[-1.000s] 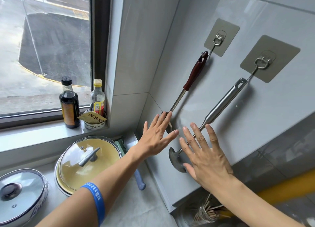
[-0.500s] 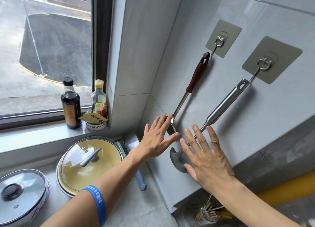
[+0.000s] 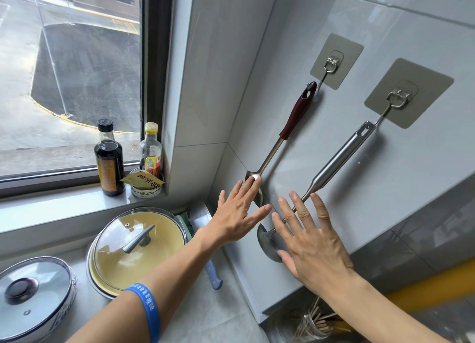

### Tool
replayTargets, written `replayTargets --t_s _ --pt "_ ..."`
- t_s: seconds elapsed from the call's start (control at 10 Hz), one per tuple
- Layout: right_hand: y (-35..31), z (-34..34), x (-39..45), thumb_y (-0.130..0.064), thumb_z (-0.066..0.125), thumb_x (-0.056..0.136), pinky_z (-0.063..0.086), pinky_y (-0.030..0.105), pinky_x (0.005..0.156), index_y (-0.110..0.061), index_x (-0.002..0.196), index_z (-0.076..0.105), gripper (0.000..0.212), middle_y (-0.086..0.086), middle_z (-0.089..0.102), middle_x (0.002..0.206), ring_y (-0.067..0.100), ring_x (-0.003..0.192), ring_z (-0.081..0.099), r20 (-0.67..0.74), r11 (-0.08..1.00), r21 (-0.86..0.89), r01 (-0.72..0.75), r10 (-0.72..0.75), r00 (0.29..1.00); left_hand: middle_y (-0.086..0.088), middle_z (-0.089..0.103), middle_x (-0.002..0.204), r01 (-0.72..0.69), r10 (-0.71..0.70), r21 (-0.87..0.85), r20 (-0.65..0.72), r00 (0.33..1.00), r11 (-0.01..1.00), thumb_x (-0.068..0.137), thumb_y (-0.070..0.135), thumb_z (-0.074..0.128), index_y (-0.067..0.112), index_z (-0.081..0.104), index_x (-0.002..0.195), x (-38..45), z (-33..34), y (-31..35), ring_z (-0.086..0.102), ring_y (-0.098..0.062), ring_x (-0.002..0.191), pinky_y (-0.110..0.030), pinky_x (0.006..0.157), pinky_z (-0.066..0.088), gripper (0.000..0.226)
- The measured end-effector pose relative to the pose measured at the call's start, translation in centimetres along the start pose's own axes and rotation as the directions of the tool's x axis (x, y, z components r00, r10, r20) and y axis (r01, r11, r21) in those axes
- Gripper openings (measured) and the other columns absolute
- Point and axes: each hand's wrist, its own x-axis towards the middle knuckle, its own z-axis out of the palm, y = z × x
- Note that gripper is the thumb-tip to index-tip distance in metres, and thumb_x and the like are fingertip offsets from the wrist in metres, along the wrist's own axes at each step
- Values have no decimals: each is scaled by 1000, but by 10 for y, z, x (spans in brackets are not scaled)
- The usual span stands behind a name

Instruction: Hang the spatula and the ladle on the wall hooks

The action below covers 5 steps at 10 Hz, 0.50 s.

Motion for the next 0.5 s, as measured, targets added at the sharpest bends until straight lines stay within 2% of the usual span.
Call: replayTargets --t_s 0.2,0.4,0.5 --pt "1 -5 -1 -56 40 90 -16 67 110 -12 151 18 78 25 12 159 48 144 -5 6 1000 26 6 -6 1000 18 -4 164 -12 12 10 -10 1000 1000 84 85 19 54 -10 148 0 1 0 -9 -7 149 -61 118 -3 76" --pt "-2 -3 0 -54 42 90 -14 66 111 -10 151 20 78 25 13 159 47 144 -4 14 997 68 20 -21 1000 15 -4 164 9 -9 14 11 1000 1000 88 79 24 47 -4 152 0 -4 1 -9 -9 149 -62 118 0 77" --pt "-8 -5 -9 -50 47 89 -2 64 115 -10 147 33 71 22 29 156 44 145 14 -87 983 183 -1 17 996 10 -2 165 18 -21 -71 -49 999 997 96 64 36 38 1 155 -10 -13 24 -8 -11 149 -61 118 4 73"
